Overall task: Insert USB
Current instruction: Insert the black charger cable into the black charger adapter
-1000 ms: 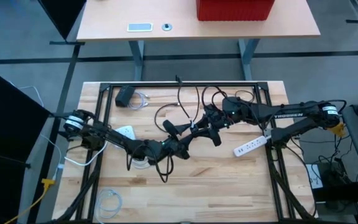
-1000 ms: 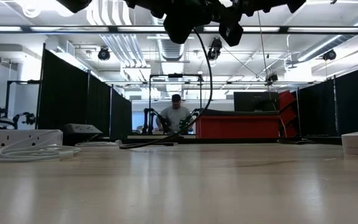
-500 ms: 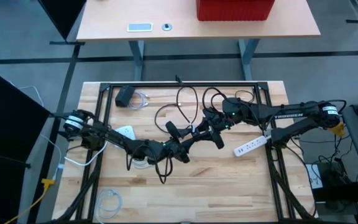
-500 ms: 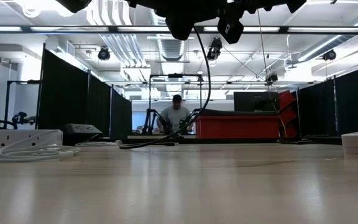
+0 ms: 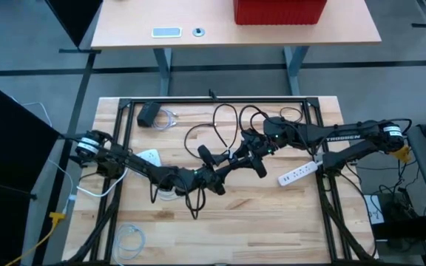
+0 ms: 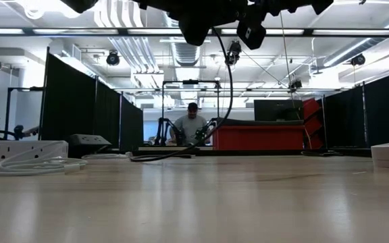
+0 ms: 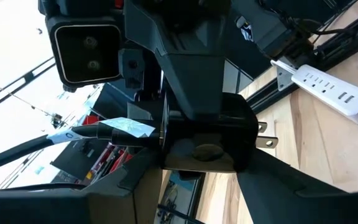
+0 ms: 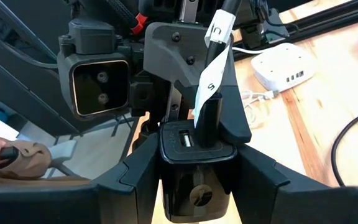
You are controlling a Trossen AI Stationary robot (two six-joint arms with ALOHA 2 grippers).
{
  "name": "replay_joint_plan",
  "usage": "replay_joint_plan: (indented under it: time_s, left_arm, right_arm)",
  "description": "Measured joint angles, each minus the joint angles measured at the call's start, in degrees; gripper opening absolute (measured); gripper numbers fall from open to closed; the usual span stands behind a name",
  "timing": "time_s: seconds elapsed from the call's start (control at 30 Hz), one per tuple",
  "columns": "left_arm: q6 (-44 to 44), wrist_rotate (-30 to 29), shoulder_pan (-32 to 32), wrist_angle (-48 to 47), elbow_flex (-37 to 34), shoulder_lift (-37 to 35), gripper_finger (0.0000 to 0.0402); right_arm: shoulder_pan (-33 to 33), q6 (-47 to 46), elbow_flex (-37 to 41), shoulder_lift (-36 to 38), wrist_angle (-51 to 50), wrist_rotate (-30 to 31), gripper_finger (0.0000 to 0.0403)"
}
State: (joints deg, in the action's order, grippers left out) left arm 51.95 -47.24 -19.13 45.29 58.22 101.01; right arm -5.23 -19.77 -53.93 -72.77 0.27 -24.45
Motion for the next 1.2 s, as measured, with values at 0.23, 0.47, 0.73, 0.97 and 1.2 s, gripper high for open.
replay_joint_plan:
  time_s: [0.23,0.47,0.73,0.97,1.2]
  left_arm:
    - [0.21,-2.43,-0.63,-3.22,0.00,-0.74,0.0173]
    - [-0.71,-4.23,-2.92,-5.61,-0.31,-1.70,0.0173]
    - [-2.33,-11.81,-5.72,-8.13,-1.11,-2.43,0.0173]
    - [-19.09,-6.87,-5.26,-24.73,-1.36,-7.15,0.0173]
    - [-33.71,6.47,-1.00,-39.01,-1.40,-12.08,0.0173]
  right_arm:
    - [-0.03,0.35,0.00,0.01,-0.10,-0.58,0.0163]
    - [-2.22,2.45,0.02,2.63,-3.47,-0.90,0.0281]
    - [-8.07,9.53,0.04,6.10,-19.28,2.29,0.0322]
    - [-17.34,6.72,0.37,6.29,-42.25,42.15,0.0288]
    - [-33.66,9.20,3.32,-1.76,-42.19,34.99,0.0228]
